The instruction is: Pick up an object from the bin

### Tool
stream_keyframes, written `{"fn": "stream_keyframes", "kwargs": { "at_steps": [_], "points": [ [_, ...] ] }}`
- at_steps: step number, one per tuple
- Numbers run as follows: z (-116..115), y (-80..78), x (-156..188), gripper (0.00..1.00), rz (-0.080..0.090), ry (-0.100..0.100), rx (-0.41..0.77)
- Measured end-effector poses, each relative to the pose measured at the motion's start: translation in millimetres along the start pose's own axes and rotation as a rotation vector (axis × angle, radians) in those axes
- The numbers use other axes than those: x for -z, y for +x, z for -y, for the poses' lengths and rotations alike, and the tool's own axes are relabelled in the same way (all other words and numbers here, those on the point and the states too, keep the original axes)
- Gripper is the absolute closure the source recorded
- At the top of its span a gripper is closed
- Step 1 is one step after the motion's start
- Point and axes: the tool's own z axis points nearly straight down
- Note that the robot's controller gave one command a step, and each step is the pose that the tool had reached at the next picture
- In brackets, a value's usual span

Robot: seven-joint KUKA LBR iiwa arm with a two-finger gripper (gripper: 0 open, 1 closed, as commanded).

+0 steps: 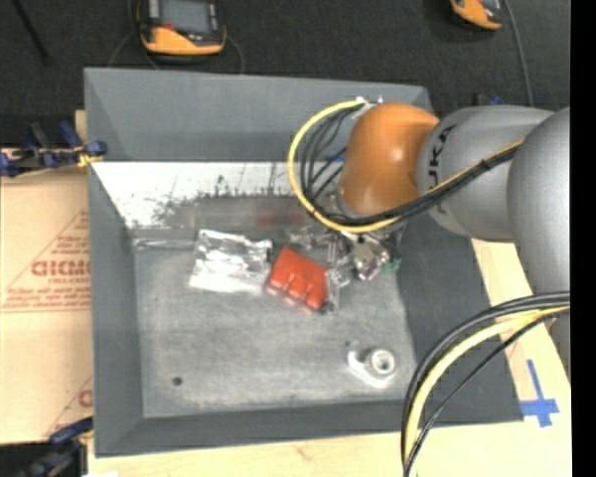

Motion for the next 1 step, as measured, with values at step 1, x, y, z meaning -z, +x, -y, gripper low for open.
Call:
{"fn": "stream_keyframes", "kwargs": {
  "at_steps": [1],
  "points": [
    [-36.8, -7.5, -0.3, 0.0, -0.004, 0.002, 0.128]
  ]
}}
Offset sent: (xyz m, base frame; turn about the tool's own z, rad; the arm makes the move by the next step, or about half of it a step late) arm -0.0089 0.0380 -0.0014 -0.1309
